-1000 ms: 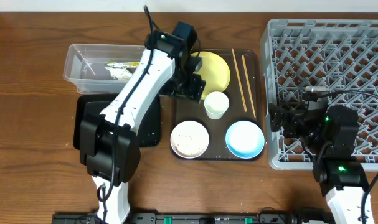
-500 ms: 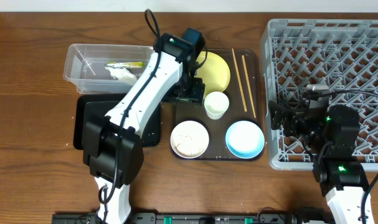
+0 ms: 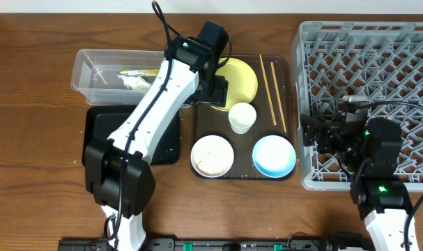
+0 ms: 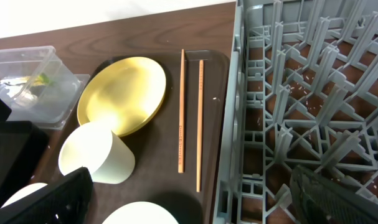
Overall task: Sort waste into correct bins and load items into the dishwasher rack
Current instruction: 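Move the left gripper over the tray to the pink rice bowl, then grasp the rim of the pink rice bowl with the left gripper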
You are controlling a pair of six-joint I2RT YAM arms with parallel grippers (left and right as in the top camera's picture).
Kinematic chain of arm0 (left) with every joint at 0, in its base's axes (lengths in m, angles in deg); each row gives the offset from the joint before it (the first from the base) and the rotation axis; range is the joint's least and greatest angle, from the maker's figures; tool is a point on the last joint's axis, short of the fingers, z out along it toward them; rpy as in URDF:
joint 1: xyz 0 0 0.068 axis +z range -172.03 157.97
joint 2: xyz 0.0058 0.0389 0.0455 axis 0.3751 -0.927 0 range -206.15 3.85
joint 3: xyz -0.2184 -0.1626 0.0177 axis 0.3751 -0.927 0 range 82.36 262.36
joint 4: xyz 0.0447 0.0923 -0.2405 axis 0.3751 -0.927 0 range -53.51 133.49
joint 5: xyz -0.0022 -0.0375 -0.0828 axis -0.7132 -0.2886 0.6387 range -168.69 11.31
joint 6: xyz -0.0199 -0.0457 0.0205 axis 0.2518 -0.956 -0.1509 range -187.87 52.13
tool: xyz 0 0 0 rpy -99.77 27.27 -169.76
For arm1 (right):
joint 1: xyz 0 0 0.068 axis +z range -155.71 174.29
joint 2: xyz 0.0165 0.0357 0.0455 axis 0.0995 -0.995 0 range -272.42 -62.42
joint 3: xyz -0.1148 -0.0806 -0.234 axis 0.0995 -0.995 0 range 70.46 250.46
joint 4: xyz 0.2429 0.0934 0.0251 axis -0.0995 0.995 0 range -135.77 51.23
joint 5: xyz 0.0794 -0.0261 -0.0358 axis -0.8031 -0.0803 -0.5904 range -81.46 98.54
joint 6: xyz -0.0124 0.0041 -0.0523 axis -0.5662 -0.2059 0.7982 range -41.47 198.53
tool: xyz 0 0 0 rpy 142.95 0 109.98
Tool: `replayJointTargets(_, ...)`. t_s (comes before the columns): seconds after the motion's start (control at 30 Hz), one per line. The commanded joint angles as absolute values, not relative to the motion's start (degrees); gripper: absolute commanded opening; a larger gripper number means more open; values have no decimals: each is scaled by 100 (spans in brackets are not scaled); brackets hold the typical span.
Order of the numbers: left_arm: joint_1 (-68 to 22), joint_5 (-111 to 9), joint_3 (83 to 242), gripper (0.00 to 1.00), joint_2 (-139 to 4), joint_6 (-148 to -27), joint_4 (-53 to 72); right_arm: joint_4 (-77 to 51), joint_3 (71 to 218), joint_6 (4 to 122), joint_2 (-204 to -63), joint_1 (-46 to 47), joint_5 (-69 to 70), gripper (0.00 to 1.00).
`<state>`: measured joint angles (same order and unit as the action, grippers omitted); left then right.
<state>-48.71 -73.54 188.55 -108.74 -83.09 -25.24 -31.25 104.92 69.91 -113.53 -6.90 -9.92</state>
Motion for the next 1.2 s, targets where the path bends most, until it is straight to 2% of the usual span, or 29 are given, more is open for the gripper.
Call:
replayJointTargets(0.0, -4849, -7586, 18833, 72, -10780, -8340, -2531, -3134, 10619, 6912, -11355, -714, -992, 99)
replayJointTargets(0.3, -4950, -7597, 18833, 71, -10780, -8681, -2502, -3149, 10619, 6774, -11355, -714, -996, 99)
replayJointTargets(0.6, -5581, -7684, 18674, 70, -10780, -9306, -3169, -2954, 10619, 6355, -11377, -714, -1038, 99)
replayJointTargets(0.93, -5933, -7682, 17001, 68, -10780, -9868, -2129, -2924, 10619, 6403, -11382, -714, -1036, 99)
replayJointTargets(1.17, -5988, -7680, 16833, 65, -10778, -10018, -1912, -2924, 10619, 6401, -11382, -714, -1038, 99)
